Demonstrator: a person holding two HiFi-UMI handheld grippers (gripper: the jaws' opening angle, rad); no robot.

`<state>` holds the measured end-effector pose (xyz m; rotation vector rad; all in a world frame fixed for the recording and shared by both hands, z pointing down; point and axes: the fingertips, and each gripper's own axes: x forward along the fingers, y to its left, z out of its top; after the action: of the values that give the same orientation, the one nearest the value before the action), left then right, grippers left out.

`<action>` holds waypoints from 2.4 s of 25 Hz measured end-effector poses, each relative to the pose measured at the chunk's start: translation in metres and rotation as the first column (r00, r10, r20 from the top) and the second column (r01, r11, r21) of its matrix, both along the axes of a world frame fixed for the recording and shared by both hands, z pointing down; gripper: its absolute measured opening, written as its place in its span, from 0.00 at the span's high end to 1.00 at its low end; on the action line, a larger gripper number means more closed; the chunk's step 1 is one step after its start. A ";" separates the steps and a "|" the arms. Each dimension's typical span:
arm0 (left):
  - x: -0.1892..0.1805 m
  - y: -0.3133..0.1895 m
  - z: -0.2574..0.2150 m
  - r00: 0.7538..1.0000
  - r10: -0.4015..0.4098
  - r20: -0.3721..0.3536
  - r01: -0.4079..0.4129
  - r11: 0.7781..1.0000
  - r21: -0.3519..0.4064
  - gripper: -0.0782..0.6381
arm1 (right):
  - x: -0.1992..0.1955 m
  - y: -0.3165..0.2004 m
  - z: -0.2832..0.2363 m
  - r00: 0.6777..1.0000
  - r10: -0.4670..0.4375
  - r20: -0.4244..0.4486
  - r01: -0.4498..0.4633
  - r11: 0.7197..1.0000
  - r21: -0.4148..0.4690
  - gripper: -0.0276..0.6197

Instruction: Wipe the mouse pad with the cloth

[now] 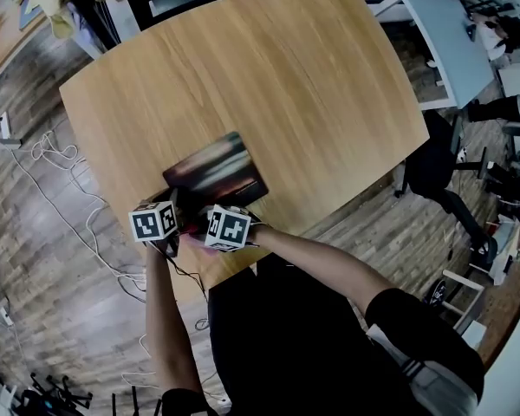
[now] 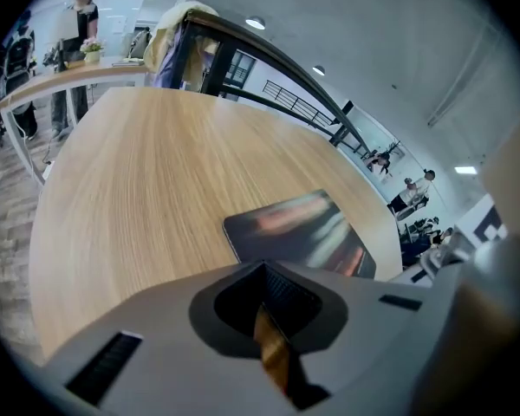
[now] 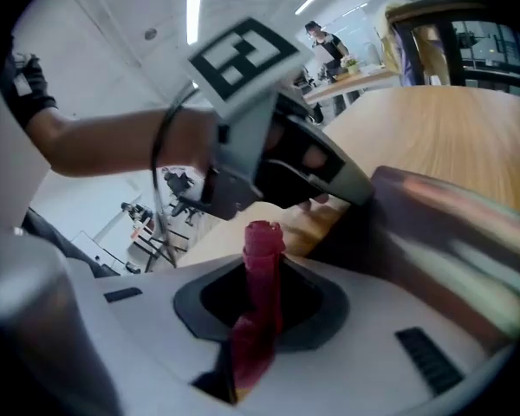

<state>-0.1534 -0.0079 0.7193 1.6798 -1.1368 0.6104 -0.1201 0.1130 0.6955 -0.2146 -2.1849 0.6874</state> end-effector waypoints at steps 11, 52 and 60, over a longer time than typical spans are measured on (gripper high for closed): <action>0.002 0.002 -0.001 0.999 0.015 0.049 -0.015 1.000 0.014 0.86 | 0.001 -0.018 0.017 0.991 0.106 -0.082 -0.099 0.992 0.078 0.85; -0.001 0.003 0.000 0.998 -0.011 0.069 0.011 1.000 -0.001 0.86 | 0.080 -0.078 0.023 0.956 0.244 -0.161 -0.247 0.969 -0.003 0.84; -0.002 0.001 0.001 0.996 -0.023 0.085 0.024 1.000 -0.008 0.86 | 0.103 -0.096 0.023 0.943 0.281 -0.177 -0.285 0.958 0.003 0.84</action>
<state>-0.1557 -0.0074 0.7201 1.6442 -1.2106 0.6762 -0.0169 0.0170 0.7183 0.1491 -2.0573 0.8572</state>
